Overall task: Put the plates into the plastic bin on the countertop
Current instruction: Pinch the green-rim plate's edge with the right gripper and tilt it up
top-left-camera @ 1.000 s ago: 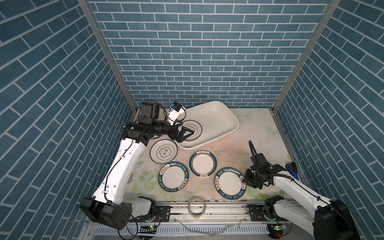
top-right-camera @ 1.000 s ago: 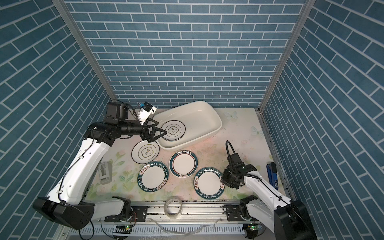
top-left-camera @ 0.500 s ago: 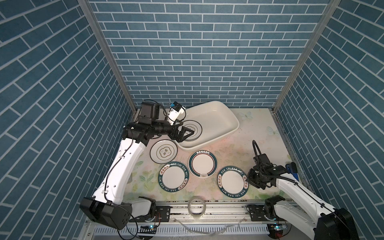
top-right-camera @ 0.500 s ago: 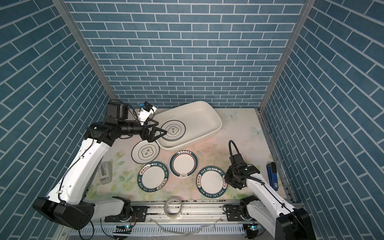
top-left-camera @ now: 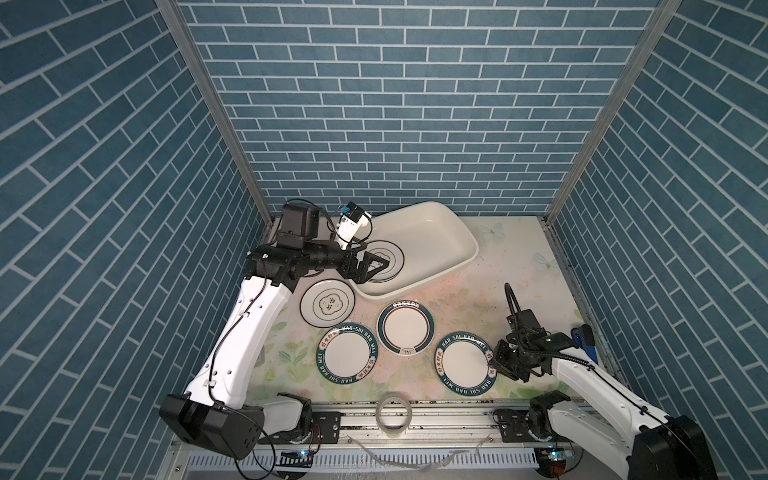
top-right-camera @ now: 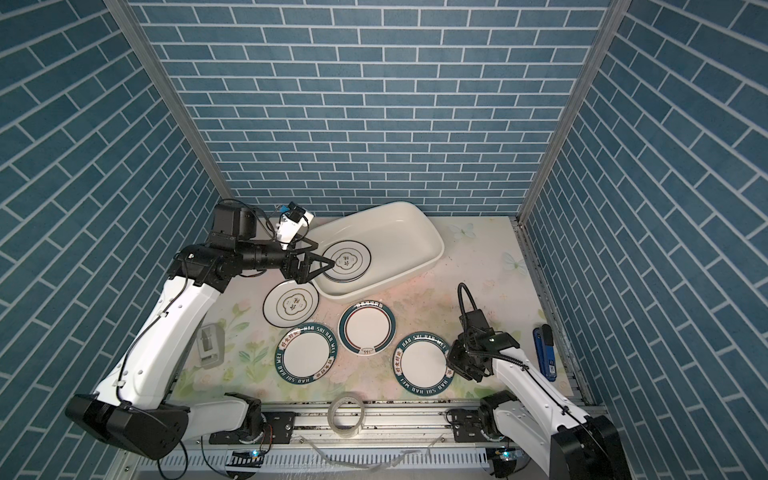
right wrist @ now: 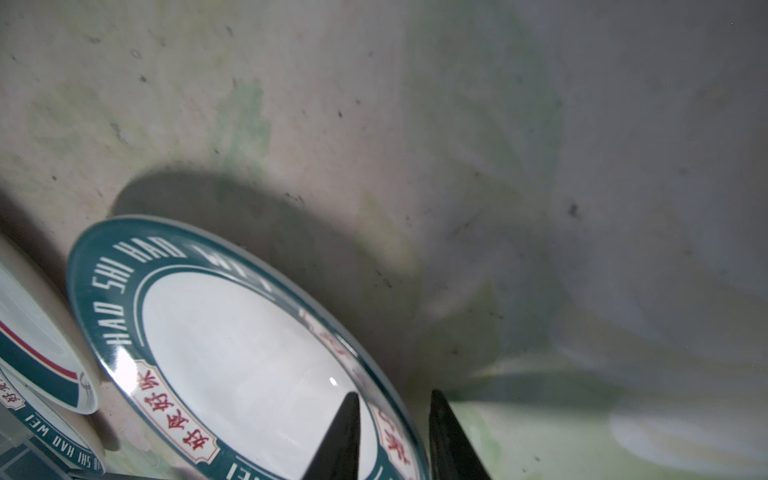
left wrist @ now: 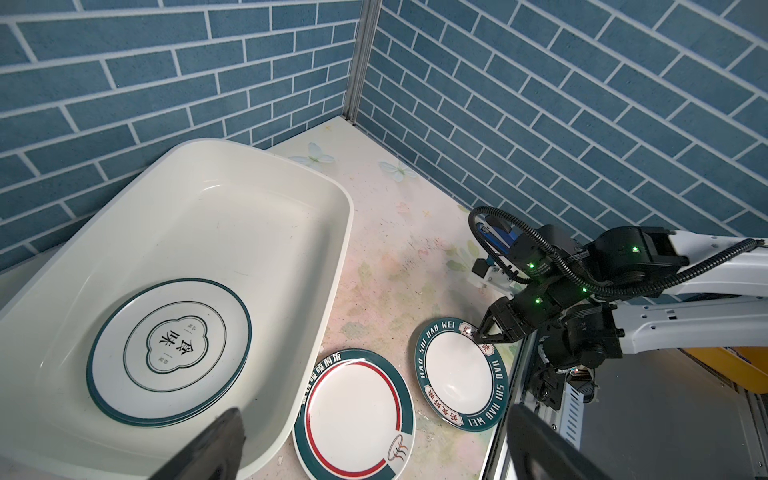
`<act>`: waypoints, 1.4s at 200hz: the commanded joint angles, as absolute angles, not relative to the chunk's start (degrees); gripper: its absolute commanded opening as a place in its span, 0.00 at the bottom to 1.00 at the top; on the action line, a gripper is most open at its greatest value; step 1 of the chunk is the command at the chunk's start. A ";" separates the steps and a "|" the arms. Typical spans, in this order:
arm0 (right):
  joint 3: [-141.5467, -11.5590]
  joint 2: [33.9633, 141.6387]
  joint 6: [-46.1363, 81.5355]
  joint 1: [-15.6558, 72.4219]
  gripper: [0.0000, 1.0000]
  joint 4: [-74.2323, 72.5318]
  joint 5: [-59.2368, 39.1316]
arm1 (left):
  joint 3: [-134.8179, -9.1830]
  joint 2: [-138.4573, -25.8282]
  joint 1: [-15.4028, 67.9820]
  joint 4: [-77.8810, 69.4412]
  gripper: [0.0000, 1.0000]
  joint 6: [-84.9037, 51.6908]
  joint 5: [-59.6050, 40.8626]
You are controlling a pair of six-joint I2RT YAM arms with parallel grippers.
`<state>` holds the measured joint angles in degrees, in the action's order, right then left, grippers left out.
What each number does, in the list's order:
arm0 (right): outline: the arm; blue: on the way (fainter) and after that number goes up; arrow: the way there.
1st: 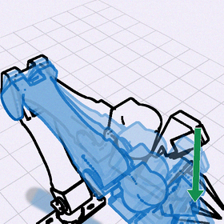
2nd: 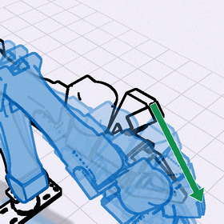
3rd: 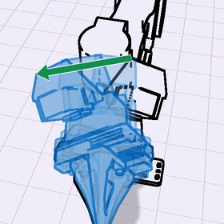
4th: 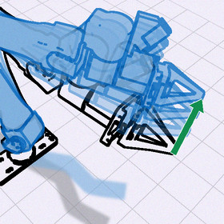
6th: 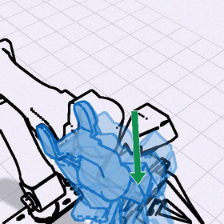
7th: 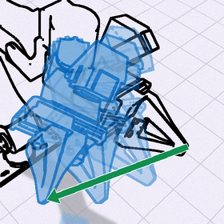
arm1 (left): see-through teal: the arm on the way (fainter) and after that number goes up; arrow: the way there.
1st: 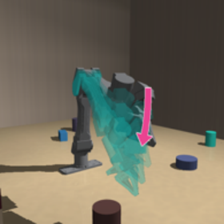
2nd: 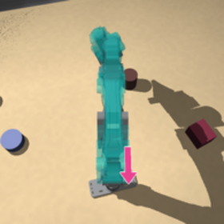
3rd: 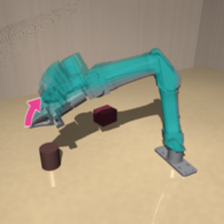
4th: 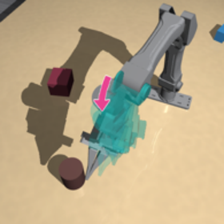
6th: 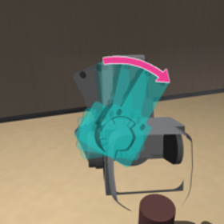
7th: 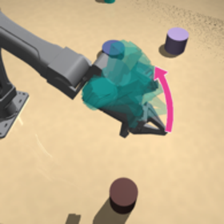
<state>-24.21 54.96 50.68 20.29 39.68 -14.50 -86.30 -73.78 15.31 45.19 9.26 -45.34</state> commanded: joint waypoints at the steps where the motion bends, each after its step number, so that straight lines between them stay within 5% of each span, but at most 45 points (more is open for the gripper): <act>1: -23.89 56.77 50.10 20.04 0.27 39.52 -12.21 | -85.74 -73.78 15.73 44.80 0.99 8.77 -46.49; 81: -25.24 57.87 50.25 17.90 0.21 39.29 -8.45 | -86.08 -73.88 15.89 44.80 1.00 8.67 -46.23; 280: -17.87 50.91 53.07 16.96 0.22 31.67 -19.86 | -85.28 -73.74 16.08 44.21 1.00 8.30 -46.24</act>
<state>-19.73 51.24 51.22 17.19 32.99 -18.76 -86.30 -73.78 15.68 45.10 8.40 -45.95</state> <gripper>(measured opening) 0.226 0.994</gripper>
